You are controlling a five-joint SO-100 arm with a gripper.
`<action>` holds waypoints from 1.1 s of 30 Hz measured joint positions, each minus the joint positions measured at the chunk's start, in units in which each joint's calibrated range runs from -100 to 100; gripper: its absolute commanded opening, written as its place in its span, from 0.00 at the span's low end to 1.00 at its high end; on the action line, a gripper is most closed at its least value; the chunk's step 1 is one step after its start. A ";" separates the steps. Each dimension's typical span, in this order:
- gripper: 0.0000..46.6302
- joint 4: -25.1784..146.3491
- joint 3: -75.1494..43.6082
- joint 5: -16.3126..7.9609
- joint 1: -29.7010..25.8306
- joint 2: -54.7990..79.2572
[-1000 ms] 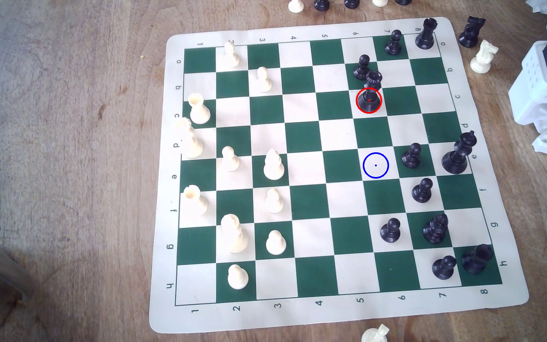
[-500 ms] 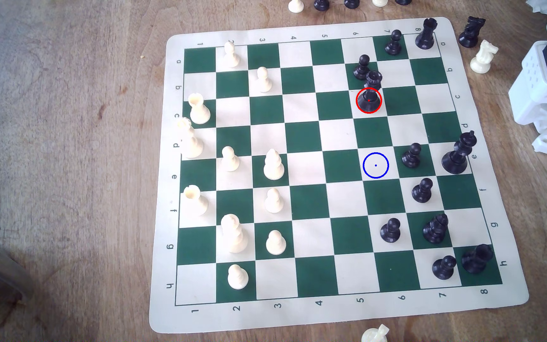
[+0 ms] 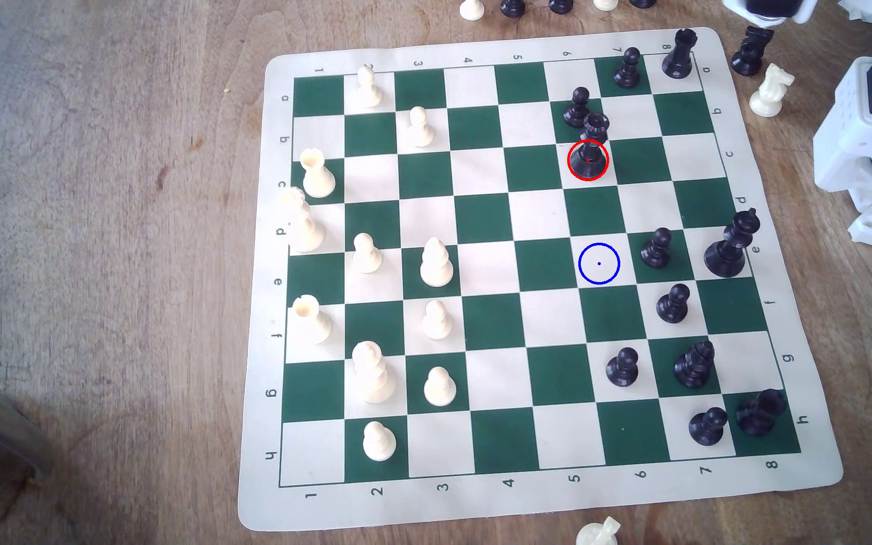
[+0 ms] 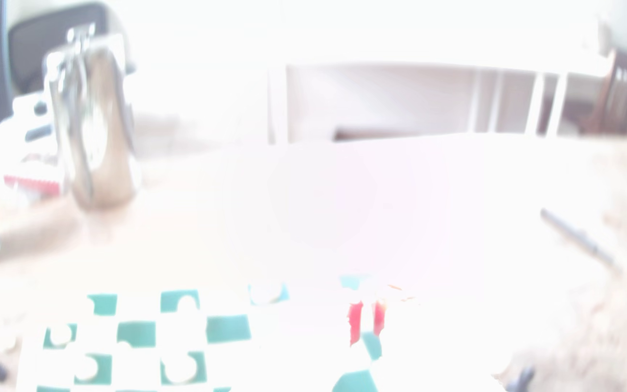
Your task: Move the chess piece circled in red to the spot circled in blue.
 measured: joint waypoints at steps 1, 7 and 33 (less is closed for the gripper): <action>0.03 6.85 -3.89 -0.63 -0.81 2.09; 0.15 32.83 -34.34 -3.91 -2.14 29.66; 0.26 21.20 -35.25 -5.76 1.70 71.30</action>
